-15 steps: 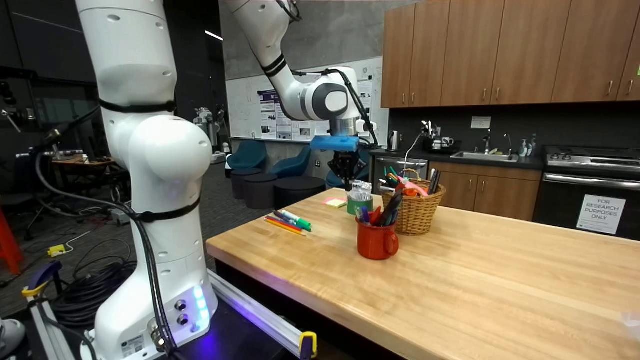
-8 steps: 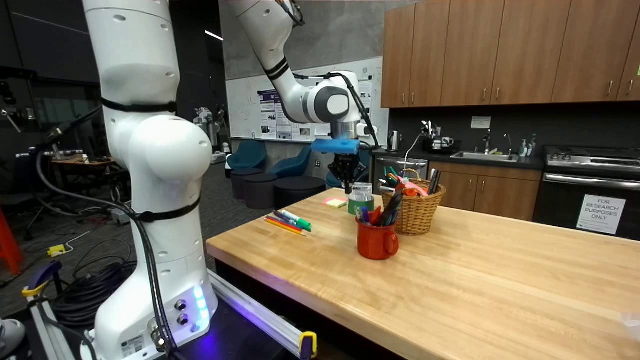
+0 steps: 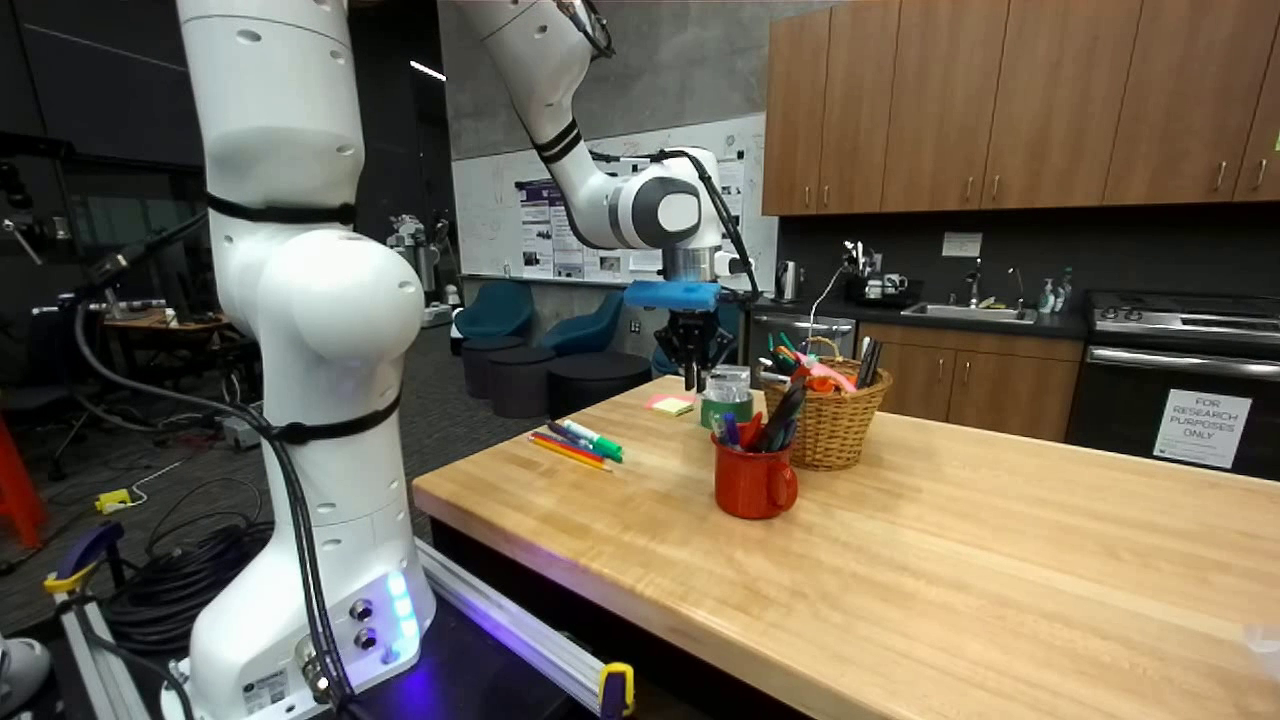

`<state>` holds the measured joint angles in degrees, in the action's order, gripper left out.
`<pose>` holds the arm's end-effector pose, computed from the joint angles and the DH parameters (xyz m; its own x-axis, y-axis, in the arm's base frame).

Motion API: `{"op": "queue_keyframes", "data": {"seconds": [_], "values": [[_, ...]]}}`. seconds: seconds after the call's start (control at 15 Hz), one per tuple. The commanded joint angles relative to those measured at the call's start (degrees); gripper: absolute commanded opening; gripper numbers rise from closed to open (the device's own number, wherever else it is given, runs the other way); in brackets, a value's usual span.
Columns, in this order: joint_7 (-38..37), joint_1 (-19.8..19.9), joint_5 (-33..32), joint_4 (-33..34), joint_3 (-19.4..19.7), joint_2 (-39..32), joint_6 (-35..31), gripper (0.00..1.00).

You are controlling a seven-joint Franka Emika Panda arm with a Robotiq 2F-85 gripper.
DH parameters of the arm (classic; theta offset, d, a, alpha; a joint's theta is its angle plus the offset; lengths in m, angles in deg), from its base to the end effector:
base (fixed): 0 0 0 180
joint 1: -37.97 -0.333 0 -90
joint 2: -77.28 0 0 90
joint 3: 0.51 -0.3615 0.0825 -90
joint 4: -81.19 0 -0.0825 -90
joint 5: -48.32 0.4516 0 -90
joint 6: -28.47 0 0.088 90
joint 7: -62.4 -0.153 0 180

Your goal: Pick up the plastic on the left and put it in the center hole of the green masking tape

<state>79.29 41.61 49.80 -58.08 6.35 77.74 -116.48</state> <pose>0.5339 -0.0985 0.2669 0.9900 0.0912 0.1073 0.0903 -0.9958 0.0138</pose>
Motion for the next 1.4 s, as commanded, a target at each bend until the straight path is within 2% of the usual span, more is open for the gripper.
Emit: {"op": "queue_keyframes", "data": {"seconds": [0.0, 0.47, 1.33], "values": [[0.0, 0.4, 0.8, 0.6, -0.8, 0.9, 0.7, 0.5], [0.0, -0.1, 0.5, -0.7, -1.5, 5.5, 0.4, 0.98], [-0.5, -3.3, -1.8, -6.8, -4.2, 15.1, 0.9, 1.0]]}}
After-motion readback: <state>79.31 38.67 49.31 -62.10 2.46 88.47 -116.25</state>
